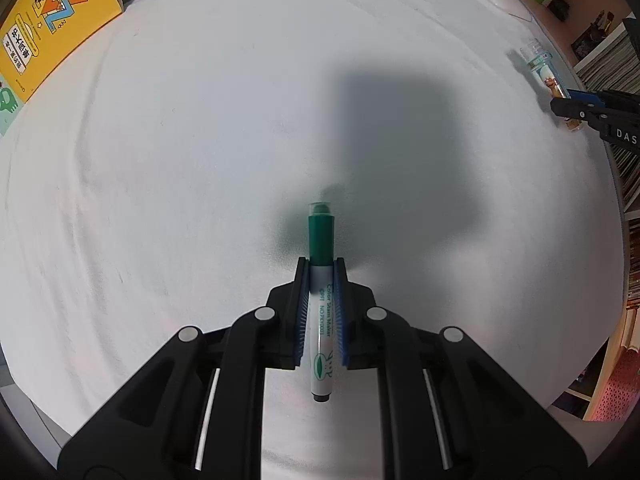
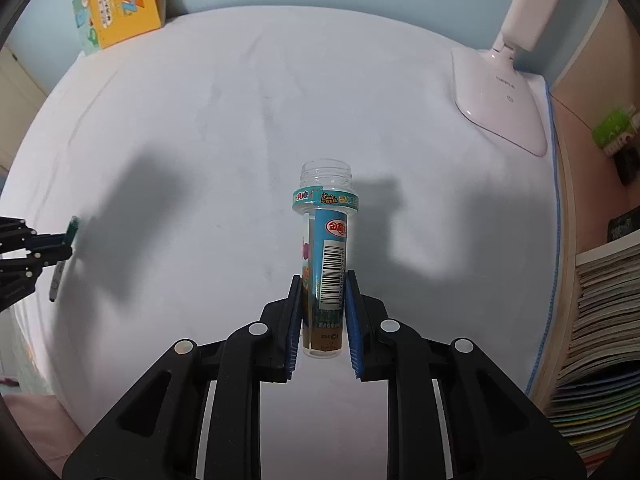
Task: Collect trash
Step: 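Grasp the green marker with the left tool while the right tool grasps the clear-capped tube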
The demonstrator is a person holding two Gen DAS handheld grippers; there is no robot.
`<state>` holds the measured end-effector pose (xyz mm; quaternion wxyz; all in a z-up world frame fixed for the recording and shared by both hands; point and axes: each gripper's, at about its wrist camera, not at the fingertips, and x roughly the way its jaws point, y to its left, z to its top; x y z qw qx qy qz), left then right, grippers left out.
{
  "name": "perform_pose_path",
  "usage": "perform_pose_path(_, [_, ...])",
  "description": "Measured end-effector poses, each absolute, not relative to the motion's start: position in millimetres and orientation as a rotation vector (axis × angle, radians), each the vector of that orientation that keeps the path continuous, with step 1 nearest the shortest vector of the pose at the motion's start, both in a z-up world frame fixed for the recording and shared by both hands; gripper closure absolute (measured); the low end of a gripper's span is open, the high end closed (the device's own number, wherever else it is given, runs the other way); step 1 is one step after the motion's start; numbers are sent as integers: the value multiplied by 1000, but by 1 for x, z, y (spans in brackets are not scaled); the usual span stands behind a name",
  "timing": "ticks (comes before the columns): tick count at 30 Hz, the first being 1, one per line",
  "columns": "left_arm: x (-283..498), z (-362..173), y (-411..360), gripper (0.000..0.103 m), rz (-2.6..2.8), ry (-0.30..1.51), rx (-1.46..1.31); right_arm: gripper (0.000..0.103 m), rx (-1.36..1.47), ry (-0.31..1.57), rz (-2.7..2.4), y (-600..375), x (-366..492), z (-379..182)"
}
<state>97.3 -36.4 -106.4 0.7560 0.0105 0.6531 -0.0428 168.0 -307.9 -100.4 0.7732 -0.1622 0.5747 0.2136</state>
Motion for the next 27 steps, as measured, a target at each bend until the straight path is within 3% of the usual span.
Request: perform_pose_path(27, [70, -78, -68, 93, -265, 1355, 177, 82, -227, 1232, 429, -297, 108, -82])
